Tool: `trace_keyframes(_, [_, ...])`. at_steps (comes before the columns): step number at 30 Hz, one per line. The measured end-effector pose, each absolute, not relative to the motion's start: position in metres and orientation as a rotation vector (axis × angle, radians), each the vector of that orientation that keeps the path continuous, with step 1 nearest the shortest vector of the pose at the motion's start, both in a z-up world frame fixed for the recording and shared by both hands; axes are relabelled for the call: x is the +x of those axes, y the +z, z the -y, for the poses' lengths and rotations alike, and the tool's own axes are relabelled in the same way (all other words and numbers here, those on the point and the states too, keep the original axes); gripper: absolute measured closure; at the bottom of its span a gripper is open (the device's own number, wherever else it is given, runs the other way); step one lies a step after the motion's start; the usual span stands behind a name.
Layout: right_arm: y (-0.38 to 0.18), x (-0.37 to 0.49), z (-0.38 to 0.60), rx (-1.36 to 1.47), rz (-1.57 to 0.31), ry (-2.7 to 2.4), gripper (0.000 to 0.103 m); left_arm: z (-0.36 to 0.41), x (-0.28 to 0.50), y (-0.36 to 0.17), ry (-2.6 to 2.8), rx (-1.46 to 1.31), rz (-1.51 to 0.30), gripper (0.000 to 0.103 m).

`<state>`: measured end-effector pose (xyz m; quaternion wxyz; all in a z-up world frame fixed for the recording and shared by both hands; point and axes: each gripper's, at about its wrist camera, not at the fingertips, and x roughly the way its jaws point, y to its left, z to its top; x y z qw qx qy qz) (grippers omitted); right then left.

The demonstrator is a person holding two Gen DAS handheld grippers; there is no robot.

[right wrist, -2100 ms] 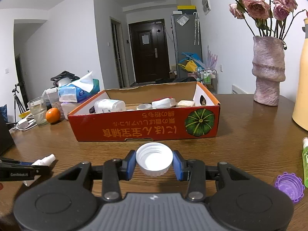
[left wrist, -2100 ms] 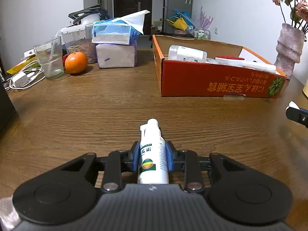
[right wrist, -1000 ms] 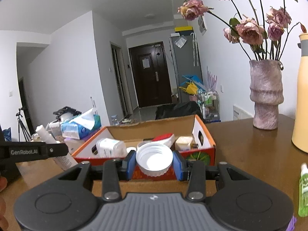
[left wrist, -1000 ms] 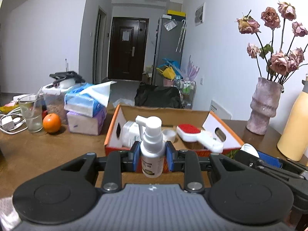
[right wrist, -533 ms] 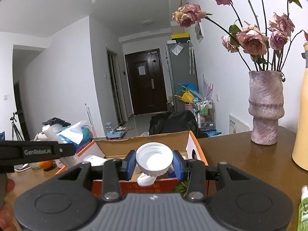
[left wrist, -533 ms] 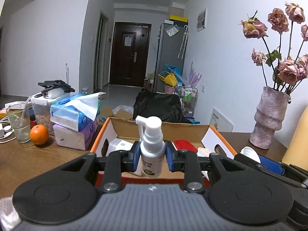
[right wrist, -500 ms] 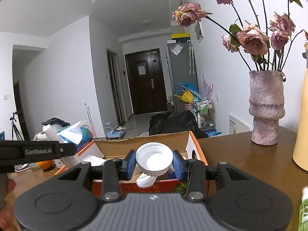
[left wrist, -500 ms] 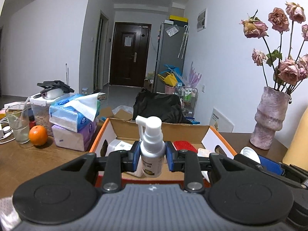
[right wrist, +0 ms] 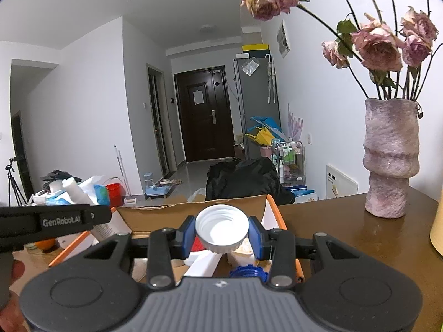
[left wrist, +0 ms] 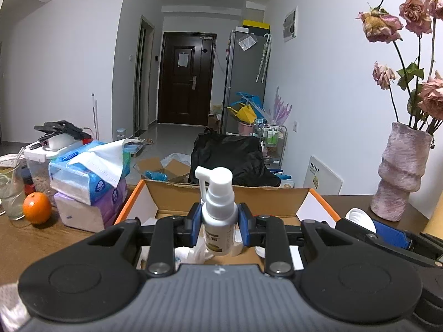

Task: Organize rigid objects
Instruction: 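Carry the spray bottle and white cap over the cardboard box with both grippers, then open both grippers to drop the spray bottle and white cap into the box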

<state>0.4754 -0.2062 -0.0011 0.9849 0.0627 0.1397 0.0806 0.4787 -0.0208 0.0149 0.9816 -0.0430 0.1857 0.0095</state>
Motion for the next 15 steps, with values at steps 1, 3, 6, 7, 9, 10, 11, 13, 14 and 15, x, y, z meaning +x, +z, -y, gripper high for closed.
trace_keyframes(1, [-0.001,0.480,0.206,0.124,-0.282,0.161,0.064,0.021,0.482,0.014,0.020,-0.084,-0.373,0.075])
trace_keyframes(3, [-0.003,0.488,0.205,0.120,-0.285,0.161,0.064,0.020,0.489,0.014,0.021,-0.082,-0.371,0.075])
trace_keyframes(6, [-0.005,0.497,0.203,0.109,-0.292,0.160,0.064,0.019,0.498,0.012,0.025,-0.076,-0.371,0.075])
trace_keyframes(7, [-0.005,0.500,0.202,0.105,-0.294,0.159,0.064,0.019,0.502,0.011,0.026,-0.074,-0.372,0.075])
trace_keyframes(9, [-0.007,0.506,0.202,0.100,-0.298,0.157,0.064,0.018,0.509,0.010,0.030,-0.070,-0.375,0.075])
trace_keyframes(10, [-0.007,0.509,0.202,0.099,-0.300,0.156,0.064,0.017,0.512,0.009,0.031,-0.068,-0.376,0.075])
trace_keyframes(11, [-0.007,0.512,0.202,0.097,-0.302,0.156,0.064,0.017,0.515,0.008,0.031,-0.067,-0.377,0.075])
trace_keyframes(13, [-0.008,0.516,0.201,0.092,-0.307,0.156,0.064,0.016,0.520,0.006,0.028,-0.061,-0.379,0.075])
trace_keyframes(14, [-0.008,0.518,0.200,0.090,-0.310,0.157,0.064,0.016,0.522,0.006,0.027,-0.057,-0.379,0.075])
trace_keyframes(15, [-0.009,0.520,0.200,0.088,-0.315,0.158,0.064,0.016,0.524,0.005,0.026,-0.053,-0.379,0.075])
